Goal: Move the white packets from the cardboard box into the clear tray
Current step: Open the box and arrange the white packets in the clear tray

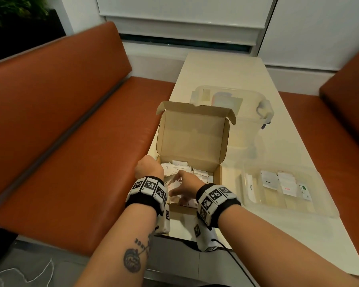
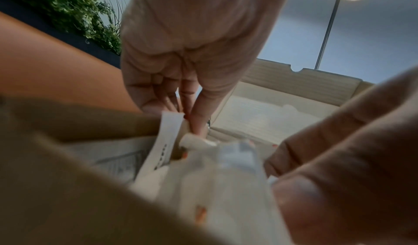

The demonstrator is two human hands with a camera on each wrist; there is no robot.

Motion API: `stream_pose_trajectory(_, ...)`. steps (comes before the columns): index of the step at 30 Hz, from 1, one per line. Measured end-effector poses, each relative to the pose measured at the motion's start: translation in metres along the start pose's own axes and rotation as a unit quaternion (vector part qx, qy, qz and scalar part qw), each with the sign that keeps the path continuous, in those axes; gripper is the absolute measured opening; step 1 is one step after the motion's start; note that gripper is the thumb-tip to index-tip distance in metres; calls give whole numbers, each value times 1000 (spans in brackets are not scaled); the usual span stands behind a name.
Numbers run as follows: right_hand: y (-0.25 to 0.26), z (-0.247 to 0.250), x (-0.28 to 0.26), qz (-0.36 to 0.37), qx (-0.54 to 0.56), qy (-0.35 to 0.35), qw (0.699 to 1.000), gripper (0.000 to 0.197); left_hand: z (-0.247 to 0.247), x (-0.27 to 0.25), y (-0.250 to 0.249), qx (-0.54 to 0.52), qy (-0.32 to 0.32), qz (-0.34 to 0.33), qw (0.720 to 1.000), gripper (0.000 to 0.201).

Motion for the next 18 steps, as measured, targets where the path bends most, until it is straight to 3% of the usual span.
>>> stream_pose_trajectory(7, 1, -9, 4, 8, 60, 5, 998, 48, -1, -1, 1, -6, 1, 1, 1000, 18)
stream_pose_trajectory(12, 3, 2, 7, 48, -14, -57, 997, 43, 0, -1, 3, -16, -2, 3, 1000, 16)
stream_pose_trajectory(18, 1, 24, -1, 54, -29, -69, 996, 39, 1, -1, 5, -8, 0, 4, 1000, 21)
Point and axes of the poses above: each hand's wrist, its own x-axis towards the middle knuckle, its own z-axis out of the back of the hand, y = z × x, the point moved 10 cm from there along x, towards the middle knuckle, and after that the axes turned 4 degrees about x, right-handed, at the moved point
